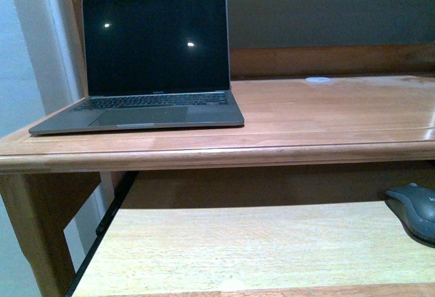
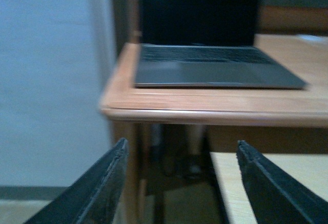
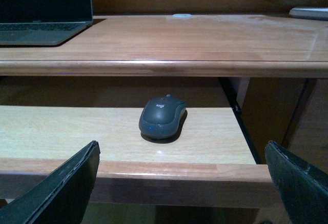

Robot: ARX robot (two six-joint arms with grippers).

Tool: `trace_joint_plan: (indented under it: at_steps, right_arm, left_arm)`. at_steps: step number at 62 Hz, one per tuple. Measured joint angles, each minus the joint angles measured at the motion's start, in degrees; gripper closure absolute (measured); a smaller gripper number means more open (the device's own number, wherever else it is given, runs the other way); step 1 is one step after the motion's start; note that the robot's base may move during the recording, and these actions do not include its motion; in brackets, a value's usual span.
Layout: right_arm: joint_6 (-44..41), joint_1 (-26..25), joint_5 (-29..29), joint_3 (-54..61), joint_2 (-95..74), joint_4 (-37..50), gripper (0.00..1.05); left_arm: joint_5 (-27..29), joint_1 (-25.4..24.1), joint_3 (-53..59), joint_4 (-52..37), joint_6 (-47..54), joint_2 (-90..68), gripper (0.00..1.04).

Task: Place mouse

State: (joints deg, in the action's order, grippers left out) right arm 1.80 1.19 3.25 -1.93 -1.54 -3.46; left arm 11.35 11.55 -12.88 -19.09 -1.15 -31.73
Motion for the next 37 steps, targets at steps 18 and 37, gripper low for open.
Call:
trace_joint_plan:
  at_steps: [18,37]
  right_arm:
    - [0.50,11.61,8.68,-19.08,-42.25,23.78,0.07]
    - [-7.52,16.04,14.56,-33.42,-71.19,21.16,0.07]
  left_arm:
    - [-10.16,-8.48,6.56,2.03,0.57,8.26,1.02]
    - [-11.39,-11.30,9.35,4.72,0.61,13.68,1.02]
